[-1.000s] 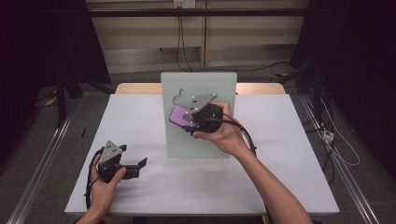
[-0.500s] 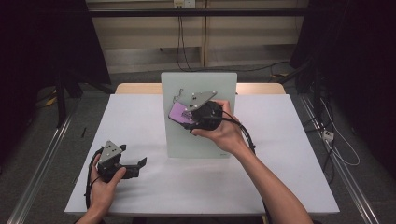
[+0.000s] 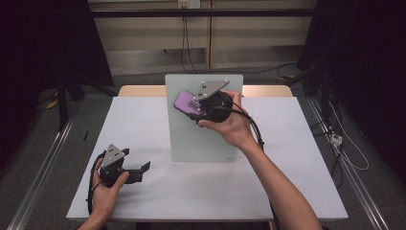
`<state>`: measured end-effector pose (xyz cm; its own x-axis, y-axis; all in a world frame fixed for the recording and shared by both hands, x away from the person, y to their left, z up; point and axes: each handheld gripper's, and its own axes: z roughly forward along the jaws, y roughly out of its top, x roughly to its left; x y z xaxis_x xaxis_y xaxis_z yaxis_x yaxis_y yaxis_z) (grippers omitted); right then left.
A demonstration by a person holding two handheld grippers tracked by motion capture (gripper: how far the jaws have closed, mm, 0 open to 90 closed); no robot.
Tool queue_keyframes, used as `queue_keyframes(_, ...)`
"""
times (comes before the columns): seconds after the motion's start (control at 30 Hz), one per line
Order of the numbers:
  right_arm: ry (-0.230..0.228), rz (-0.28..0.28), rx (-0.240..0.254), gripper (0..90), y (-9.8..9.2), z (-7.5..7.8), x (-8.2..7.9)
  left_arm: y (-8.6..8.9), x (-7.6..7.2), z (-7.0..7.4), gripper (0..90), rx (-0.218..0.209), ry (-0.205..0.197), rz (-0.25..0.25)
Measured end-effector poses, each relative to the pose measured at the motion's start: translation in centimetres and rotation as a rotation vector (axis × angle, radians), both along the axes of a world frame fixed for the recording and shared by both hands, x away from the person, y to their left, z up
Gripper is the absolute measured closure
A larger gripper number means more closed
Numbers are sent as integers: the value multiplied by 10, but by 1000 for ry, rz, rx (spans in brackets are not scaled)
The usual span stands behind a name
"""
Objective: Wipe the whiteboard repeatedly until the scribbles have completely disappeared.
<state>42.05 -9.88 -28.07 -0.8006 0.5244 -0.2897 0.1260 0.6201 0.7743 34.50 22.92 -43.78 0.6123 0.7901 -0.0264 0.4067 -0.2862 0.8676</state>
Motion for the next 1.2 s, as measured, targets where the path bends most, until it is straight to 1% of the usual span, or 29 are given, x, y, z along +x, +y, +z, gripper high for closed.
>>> queue_keyframes(0.17, -18, -18, 20, 418, -4, 12, 4, 0, 0, 0, 57, 1, 0, 2)
queue_keyframes(0.33, -15, -19, 12, 418, 0, 11, 4, -1, 0, 0, 57, 2, 1, 1)
queue_keyframes(0.5, 6, -7, -10, 418, 9, 4, 3, 0, 0, 0, 58, 0, 1, 1)
queue_keyframes(0.57, 8, 5, -20, 418, 12, 0, 2, 0, 0, 0, 58, -1, 1, -2)
queue_keyframes(0.93, 48, 41, -60, 418, 24, -23, -4, 0, 0, 0, 58, -1, 1, 1)
queue_keyframes(1.2, 86, 70, -74, 419, 33, -42, -8, 0, 0, 0, 57, 0, -1, 1)
